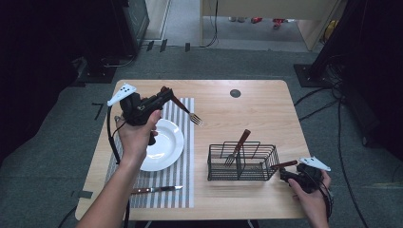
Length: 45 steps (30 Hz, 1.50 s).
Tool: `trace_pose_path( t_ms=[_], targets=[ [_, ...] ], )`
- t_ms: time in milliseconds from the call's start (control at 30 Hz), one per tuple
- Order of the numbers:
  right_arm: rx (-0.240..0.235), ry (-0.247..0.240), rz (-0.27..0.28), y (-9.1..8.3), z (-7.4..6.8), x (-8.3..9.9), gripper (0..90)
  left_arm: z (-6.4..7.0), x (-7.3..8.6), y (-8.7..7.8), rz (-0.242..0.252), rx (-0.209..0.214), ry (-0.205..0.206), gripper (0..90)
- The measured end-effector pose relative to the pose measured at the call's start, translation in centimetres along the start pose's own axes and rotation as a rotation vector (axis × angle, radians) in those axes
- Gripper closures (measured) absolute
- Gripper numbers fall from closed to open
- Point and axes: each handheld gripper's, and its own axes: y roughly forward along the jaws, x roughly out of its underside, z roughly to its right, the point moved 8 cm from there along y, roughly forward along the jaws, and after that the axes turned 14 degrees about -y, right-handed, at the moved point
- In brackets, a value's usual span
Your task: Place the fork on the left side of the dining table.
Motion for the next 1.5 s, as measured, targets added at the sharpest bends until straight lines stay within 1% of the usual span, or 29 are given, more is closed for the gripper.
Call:
trace_pose_path(
  t_ms=[33,100,133,200,233,267,300,333,367,400,433,467,500,533,567,600,633,700,733,833,900,967,1033,1167,1233,1267,1300,1400,1500],
  targets=[
    [0.000,0.000,0.000,0.0,0.0,0.0,8.7,0.0,0.0,0.0,0.000,0.000,0.000,82.7],
    [0.000,0.000,0.001,0.0,0.0,0.0,8.7,-2.0,-0.1,0.4,0.011,-0.029,-0.025,82.7],
    [0.000,0.001,0.001,0.0,0.0,0.0,8.7,-2.0,-0.1,0.4,0.011,-0.029,-0.025,82.7],
    [0.000,0.000,0.000,0.0,0.0,0.0,8.7,-3.6,-0.1,0.6,0.024,-0.065,-0.042,82.6],
    [0.000,-0.001,0.001,0.0,0.0,0.0,8.7,-4.8,-0.1,0.7,0.040,-0.111,-0.023,82.6],
    [0.000,-0.001,0.000,0.0,0.0,0.0,8.7,-4.8,-0.1,0.7,0.040,-0.111,-0.023,82.6],
    [0.000,0.000,0.000,0.0,0.0,0.0,8.7,-6.1,0.0,0.9,0.049,-0.132,-0.049,82.6],
    [0.000,0.000,0.000,0.0,0.0,0.0,8.7,-6.1,0.0,0.9,0.049,-0.132,-0.049,82.6],
    [0.000,0.001,0.000,0.0,0.0,0.0,8.7,-7.2,-0.1,1.1,0.061,-0.145,-0.085,82.6],
    [-0.001,0.000,0.000,0.0,0.0,0.0,8.7,-8.0,-0.2,1.2,0.074,-0.165,-0.087,82.6],
    [-0.001,0.000,0.000,0.0,0.0,0.0,8.7,-8.0,-0.2,1.2,0.074,-0.165,-0.087,82.6],
    [0.000,-0.001,0.000,0.0,0.0,0.0,8.7,-8.6,-0.3,1.4,0.082,-0.180,-0.092,82.6],
    [0.000,0.000,0.001,0.0,0.0,0.0,8.7,-9.6,-0.4,1.6,0.095,-0.198,-0.112,82.6],
    [0.000,0.000,0.001,0.0,0.0,0.0,8.7,-9.6,-0.4,1.6,0.095,-0.198,-0.112,82.6],
    [0.000,0.000,0.001,0.0,0.0,0.0,8.7,-10.8,-0.4,2.1,0.118,-0.177,-0.157,82.6],
    [0.000,0.000,0.001,0.0,0.0,0.0,8.7,-10.8,-0.4,2.1,0.118,-0.177,-0.157,82.6],
    [0.000,0.000,0.000,0.0,0.0,0.0,8.7,-11.3,-0.4,2.3,0.126,-0.176,-0.174,82.6],
    [0.000,0.000,0.001,0.0,0.0,0.0,8.7,-12.8,-0.2,2.8,0.139,-0.194,-0.209,82.6],
    [0.000,0.000,0.001,0.0,0.0,0.0,8.7,-12.8,-0.2,2.8,0.139,-0.194,-0.209,82.6],
    [0.000,0.000,0.001,0.0,0.0,0.0,8.7,-15.0,0.2,3.4,0.146,-0.230,-0.252,82.6],
    [0.000,0.000,0.001,0.0,0.0,0.0,8.7,-15.7,0.4,3.5,0.151,-0.231,-0.278,82.6],
    [0.000,0.000,0.001,0.0,0.0,0.0,8.7,-16.7,0.5,3.7,0.173,-0.231,-0.314,82.6],
    [0.000,0.000,0.001,0.0,0.0,0.0,8.7,-17.6,0.6,3.8,0.180,-0.227,-0.365,82.6],
    [0.000,0.000,0.001,0.0,0.0,0.0,8.7,-19.2,1.0,4.1,0.196,-0.242,-0.416,82.7],
    [0.000,0.000,0.001,0.0,0.0,0.0,8.7,-20.0,1.3,4.1,0.202,-0.244,-0.455,82.6],
    [0.000,0.000,0.001,0.0,0.0,0.0,8.7,-20.0,1.3,4.1,0.202,-0.244,-0.455,82.7],
    [0.000,0.000,0.001,0.0,0.0,0.0,8.7,-20.5,1.5,4.2,0.211,-0.247,-0.479,82.7],
    [0.000,0.001,0.001,0.0,0.0,0.0,8.7,-21.8,2.1,4.3,0.234,-0.263,-0.513,82.6],
    [0.000,0.000,0.001,0.0,0.0,0.0,8.7,-22.6,2.6,4.5,0.231,-0.277,-0.512,82.6]
  ],
)
